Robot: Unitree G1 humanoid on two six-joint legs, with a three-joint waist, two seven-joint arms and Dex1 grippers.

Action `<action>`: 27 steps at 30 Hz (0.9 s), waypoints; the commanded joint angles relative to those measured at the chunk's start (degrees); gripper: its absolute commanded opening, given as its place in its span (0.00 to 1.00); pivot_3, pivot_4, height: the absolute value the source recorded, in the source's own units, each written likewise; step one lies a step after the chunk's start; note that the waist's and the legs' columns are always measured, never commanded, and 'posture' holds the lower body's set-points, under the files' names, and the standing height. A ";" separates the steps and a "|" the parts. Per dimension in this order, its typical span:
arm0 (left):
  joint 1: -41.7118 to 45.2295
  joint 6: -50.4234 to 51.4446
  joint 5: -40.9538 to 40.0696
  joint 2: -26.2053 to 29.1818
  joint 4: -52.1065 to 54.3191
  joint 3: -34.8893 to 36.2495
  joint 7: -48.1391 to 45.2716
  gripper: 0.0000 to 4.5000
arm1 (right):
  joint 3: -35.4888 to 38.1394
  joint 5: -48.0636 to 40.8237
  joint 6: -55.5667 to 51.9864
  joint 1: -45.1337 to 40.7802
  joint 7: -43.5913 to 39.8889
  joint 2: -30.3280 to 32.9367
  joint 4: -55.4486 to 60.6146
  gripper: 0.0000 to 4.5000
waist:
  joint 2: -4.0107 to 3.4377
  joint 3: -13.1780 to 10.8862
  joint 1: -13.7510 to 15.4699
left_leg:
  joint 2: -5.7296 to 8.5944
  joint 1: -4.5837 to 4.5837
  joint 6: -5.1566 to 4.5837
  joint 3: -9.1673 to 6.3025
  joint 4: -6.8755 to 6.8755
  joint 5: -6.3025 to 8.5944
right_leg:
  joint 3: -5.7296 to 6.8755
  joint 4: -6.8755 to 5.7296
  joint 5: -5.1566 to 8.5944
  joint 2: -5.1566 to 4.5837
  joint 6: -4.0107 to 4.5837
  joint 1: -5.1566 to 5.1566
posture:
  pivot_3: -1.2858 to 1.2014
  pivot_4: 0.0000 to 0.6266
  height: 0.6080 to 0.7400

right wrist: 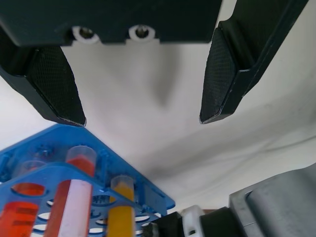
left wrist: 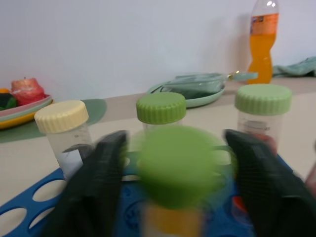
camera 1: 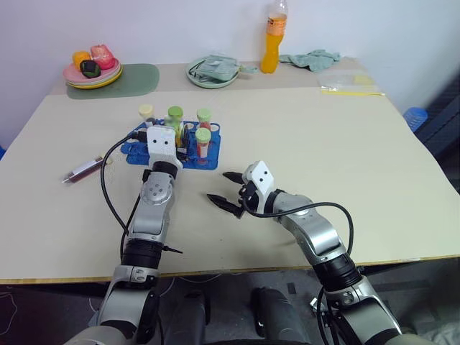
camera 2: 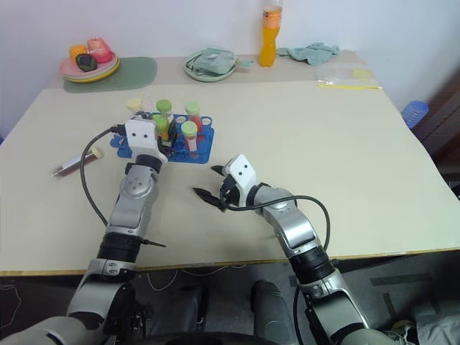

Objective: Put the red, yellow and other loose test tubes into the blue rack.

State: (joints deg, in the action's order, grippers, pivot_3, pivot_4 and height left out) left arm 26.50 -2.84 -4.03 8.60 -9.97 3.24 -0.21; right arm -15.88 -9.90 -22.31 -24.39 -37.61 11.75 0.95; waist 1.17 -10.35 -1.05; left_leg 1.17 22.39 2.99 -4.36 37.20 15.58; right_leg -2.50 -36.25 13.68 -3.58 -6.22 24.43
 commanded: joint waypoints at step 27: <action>33.96 35.34 9.37 50.06 -45.99 -24.63 -59.93 0.96 | -1.79 0.53 1.19 -2.29 -4.81 1.66 3.03 0.91 | -0.01 -0.05 -1.45 | -0.05 0.03 -0.01 -0.03 -0.08 0.00 | 0.08 -0.05 0.06 0.18 0.00 0.02 | 0.52 0.24 1.00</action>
State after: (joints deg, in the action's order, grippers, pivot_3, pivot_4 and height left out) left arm 58.25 35.33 1.74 58.17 -52.67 -20.24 -58.44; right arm -18.05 -9.21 -21.71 -26.65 -42.86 13.66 1.89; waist 1.17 -10.40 -2.50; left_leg 1.11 22.43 2.98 -4.39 37.13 15.58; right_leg -2.42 -36.29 13.73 -3.40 -6.23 24.47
